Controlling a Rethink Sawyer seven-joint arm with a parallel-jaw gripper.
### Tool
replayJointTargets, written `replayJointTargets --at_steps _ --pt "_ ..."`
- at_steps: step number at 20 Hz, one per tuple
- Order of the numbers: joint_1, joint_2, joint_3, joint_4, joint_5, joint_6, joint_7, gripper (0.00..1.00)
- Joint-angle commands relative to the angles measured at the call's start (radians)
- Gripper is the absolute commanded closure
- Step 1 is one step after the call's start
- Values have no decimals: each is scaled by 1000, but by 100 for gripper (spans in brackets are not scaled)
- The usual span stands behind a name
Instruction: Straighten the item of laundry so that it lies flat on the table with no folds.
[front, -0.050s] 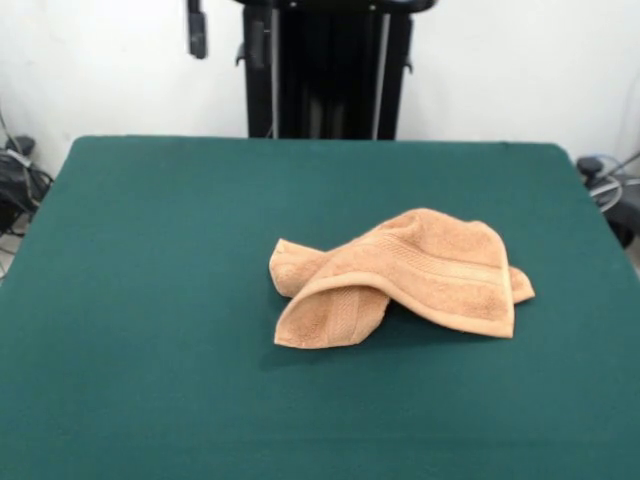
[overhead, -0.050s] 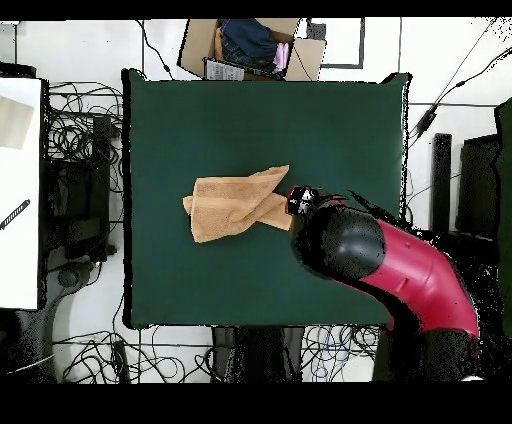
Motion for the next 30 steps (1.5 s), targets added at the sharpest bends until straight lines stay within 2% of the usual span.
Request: replayJointTargets --at_steps 1,6,19,25,30 --pt "-61 30 190 130 -89 62 -226 0" --pt "-97 53 249 140 -103 18 -195 0" --pt "-114 86 306 154 -153 -63 -71 0" --pt "-50 137 278 64 -167 -27 11 0" --pt "22 196 221 21 -197 -83 94 0"
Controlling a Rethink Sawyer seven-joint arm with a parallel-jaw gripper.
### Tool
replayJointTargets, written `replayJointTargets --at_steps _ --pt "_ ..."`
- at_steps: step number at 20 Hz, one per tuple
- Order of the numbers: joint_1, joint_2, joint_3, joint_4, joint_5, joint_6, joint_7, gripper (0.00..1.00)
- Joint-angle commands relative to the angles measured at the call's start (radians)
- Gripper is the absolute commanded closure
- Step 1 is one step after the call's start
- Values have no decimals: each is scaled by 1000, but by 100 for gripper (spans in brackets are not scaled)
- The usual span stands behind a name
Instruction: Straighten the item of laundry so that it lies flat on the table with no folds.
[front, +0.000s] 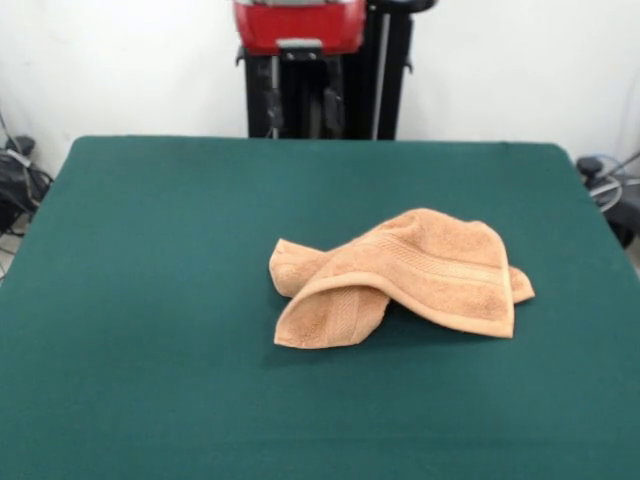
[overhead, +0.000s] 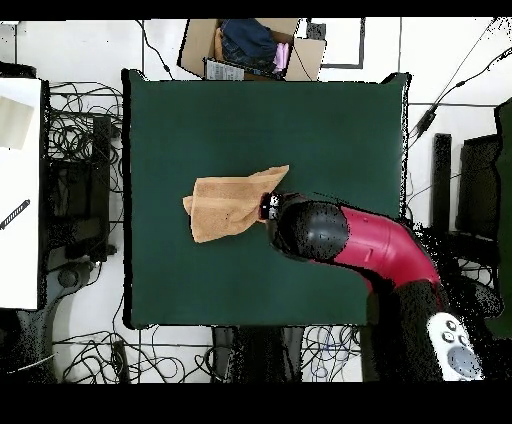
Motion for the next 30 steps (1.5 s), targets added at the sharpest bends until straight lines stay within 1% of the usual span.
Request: replayJointTargets --at_steps 1,4,6,8,15,19,24,26,27,30 --pt "91 102 4 -23 -81 -93 102 0" --pt "141 148 -44 -52 -105 -113 135 0" --pt "155 178 -55 -60 -106 -144 143 0" --pt "160 188 -59 -59 -100 -160 148 0" --pt "156 194 -66 -47 -86 -173 138 0" --pt "154 167 -68 -34 -71 -160 142 0" --pt "142 132 -56 -16 -73 -136 115 0" --pt "119 53 -31 45 -54 -104 93 0" --pt "120 8 -34 66 -47 -76 87 0" --pt "118 -134 -23 122 7 40 57 0"
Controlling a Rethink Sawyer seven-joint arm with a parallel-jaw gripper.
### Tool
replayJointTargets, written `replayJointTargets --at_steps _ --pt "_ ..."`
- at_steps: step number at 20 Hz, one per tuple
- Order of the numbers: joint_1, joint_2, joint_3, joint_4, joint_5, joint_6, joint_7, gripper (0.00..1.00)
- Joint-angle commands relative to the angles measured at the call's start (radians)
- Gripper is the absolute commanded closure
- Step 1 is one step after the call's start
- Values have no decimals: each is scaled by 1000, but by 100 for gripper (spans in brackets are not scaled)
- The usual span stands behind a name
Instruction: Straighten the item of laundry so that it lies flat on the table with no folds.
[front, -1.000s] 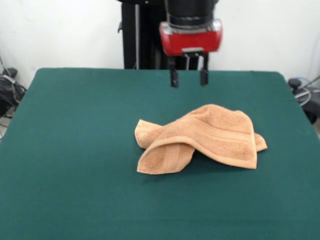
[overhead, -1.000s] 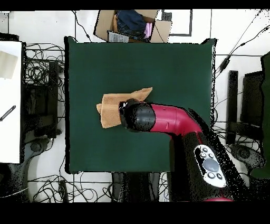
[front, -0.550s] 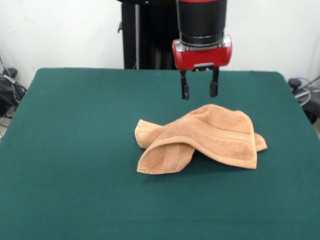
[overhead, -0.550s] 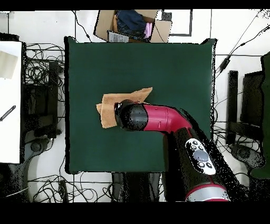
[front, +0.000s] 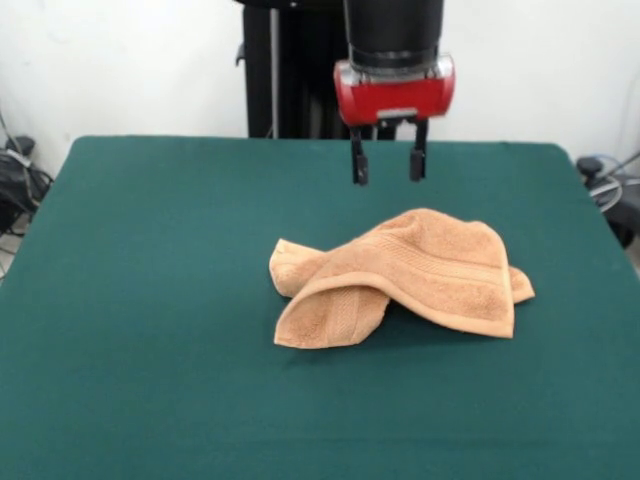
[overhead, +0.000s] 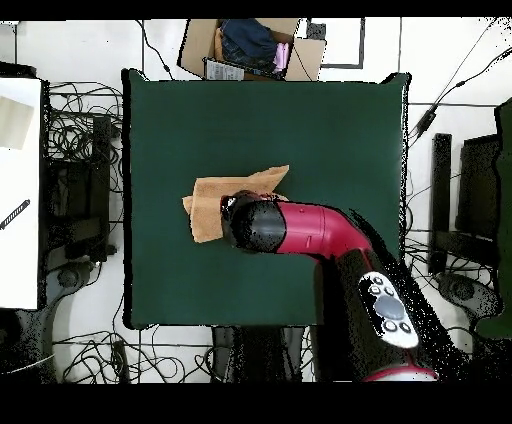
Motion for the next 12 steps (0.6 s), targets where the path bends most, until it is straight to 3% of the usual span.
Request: replayJointTargets --at_steps 1,5,12 --pt "-18 -278 4 142 70 190 44 0" --pt "-10 -377 8 148 118 308 16 0" --pt "0 -437 12 140 152 387 7 0"
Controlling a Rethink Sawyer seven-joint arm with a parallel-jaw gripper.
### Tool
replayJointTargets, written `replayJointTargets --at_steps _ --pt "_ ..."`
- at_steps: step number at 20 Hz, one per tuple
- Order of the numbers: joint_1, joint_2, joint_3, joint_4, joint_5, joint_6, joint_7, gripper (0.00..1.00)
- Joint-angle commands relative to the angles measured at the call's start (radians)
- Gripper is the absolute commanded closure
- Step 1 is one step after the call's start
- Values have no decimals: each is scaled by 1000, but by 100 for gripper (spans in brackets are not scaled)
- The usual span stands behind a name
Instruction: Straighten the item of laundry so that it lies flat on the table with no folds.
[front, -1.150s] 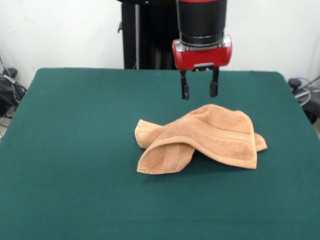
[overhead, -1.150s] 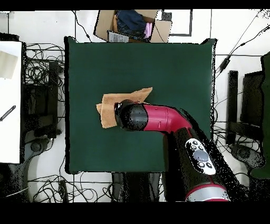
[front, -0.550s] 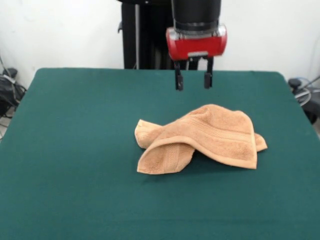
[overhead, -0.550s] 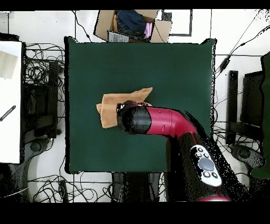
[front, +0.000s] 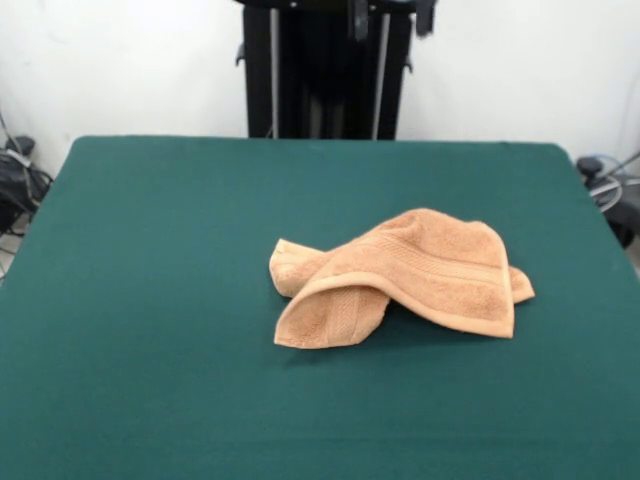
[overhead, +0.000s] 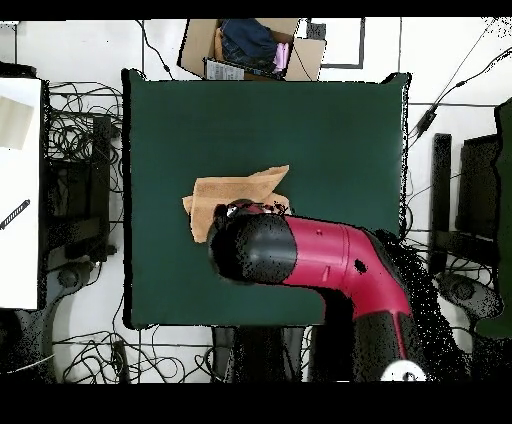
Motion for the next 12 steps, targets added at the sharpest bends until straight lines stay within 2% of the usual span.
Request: replayJointTargets --at_steps 1,12 --pt "6 -104 12 87 48 116 6 0" --pt "-9 -45 18 147 30 -28 28 0"
